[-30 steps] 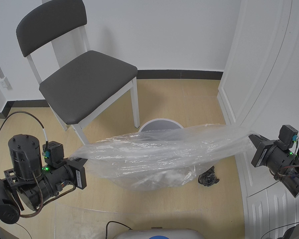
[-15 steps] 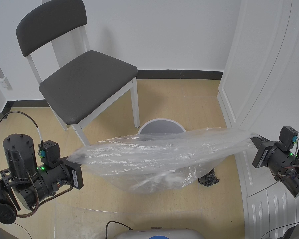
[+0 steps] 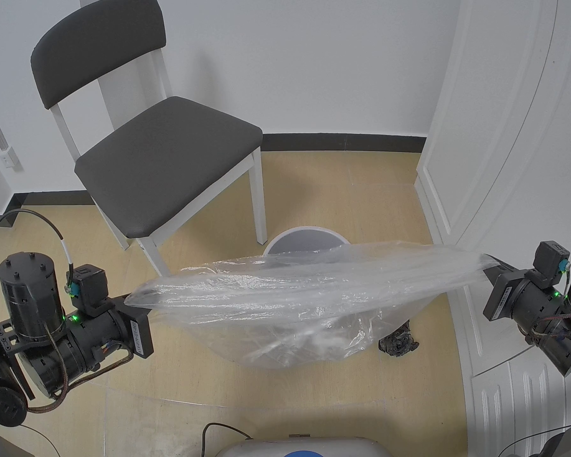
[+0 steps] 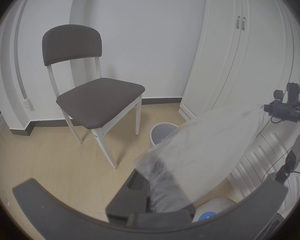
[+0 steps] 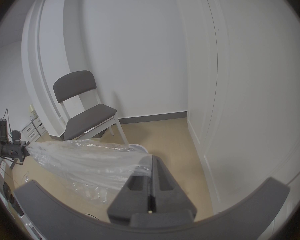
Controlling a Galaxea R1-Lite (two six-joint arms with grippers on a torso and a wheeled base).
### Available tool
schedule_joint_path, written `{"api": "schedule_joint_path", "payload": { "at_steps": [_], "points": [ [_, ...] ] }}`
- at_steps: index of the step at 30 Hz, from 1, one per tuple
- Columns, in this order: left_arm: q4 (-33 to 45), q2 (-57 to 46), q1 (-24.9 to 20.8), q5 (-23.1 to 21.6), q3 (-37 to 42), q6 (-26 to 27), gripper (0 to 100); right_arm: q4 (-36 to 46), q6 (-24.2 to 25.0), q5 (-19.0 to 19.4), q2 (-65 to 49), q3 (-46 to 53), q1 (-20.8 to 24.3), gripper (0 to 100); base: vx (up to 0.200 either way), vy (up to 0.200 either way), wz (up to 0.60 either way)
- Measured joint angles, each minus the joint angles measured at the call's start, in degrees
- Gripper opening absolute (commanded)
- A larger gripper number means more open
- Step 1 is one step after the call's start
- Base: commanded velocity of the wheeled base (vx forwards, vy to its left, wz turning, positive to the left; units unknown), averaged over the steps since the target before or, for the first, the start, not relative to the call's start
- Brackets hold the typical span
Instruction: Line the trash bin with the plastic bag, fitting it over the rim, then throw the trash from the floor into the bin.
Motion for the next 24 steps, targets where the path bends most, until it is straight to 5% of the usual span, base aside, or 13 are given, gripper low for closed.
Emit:
{"api": "schedule_joint_path", "payload": {
  "at_steps": [24],
  "points": [
    [-0.01, -0.09, 0.41, -0.62, -0.56, -0.30, 0, -0.15, -0.22, 0.38, 0.22, 0.09, -0.11, 0, 0.000, 0.000, 0.00]
  ]
}}
